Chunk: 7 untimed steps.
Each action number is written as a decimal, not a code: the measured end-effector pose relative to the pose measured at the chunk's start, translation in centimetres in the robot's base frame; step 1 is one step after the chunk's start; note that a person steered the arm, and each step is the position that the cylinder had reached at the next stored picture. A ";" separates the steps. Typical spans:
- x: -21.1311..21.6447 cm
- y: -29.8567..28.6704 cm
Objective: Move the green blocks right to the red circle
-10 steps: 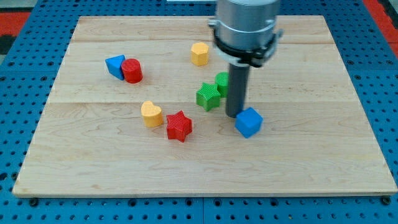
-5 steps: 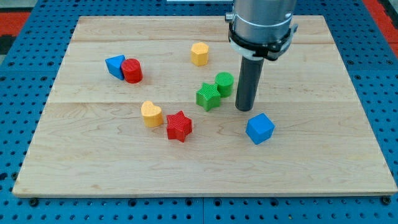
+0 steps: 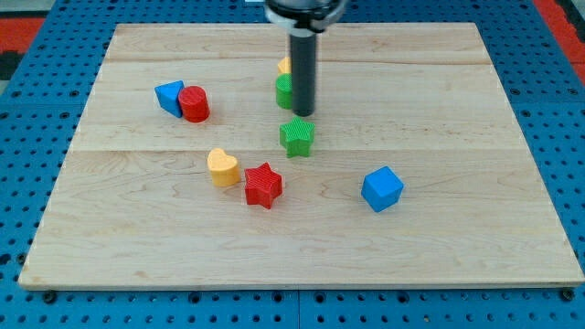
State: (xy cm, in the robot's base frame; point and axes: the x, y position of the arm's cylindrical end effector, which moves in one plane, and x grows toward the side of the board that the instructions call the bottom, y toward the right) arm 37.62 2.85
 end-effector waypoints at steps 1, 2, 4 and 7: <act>-1.8 0.9; -4.7 -1.1; -3.3 -11.9; 4.0 3.5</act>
